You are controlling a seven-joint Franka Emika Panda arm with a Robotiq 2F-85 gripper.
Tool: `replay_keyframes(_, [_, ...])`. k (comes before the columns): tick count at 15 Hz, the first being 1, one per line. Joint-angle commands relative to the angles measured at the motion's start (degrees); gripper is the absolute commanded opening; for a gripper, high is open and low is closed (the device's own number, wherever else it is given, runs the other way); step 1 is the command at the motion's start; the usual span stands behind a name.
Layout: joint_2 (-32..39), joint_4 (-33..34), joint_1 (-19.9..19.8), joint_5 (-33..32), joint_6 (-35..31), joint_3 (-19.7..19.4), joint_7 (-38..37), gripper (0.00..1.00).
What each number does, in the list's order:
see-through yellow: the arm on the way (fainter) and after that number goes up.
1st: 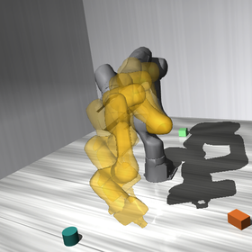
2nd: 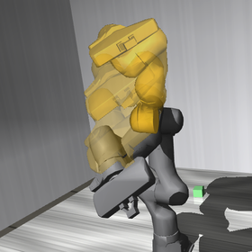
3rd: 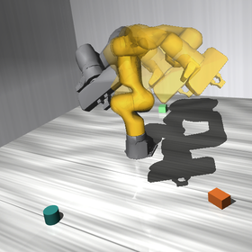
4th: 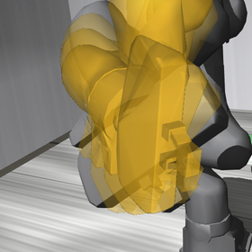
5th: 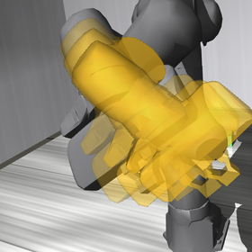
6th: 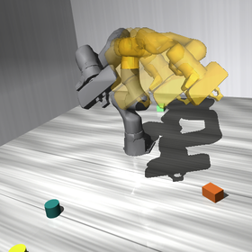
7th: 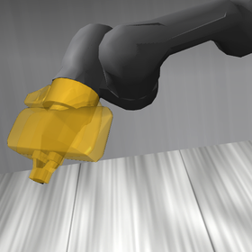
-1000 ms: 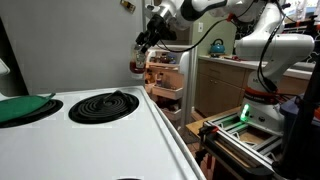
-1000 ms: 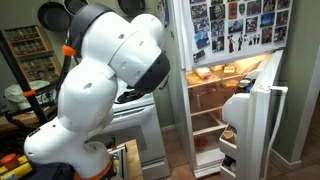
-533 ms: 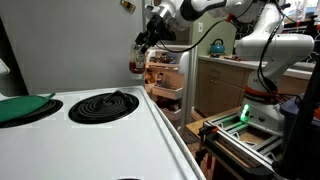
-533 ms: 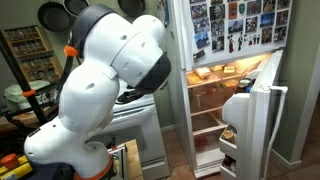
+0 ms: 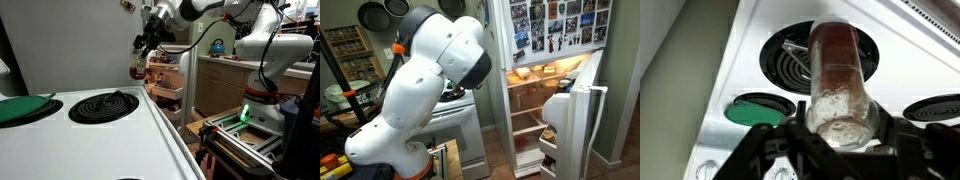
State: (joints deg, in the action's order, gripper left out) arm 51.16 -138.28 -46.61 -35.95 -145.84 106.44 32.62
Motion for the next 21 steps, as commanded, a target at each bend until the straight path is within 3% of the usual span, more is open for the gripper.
replay_keyframes(1, [-2.40, 1.56, 2.39, 0.23, 1.33, -1.46, 0.67, 0.37])
replay_keyframes(8, [-7.24, 3.75, 7.11, -0.05, 1.09, -5.21, 0.78, 0.37])
replay_keyframes(21, [-14.56, 5.27, 10.20, 0.22, -5.92, -10.72, 0.12, 0.37])
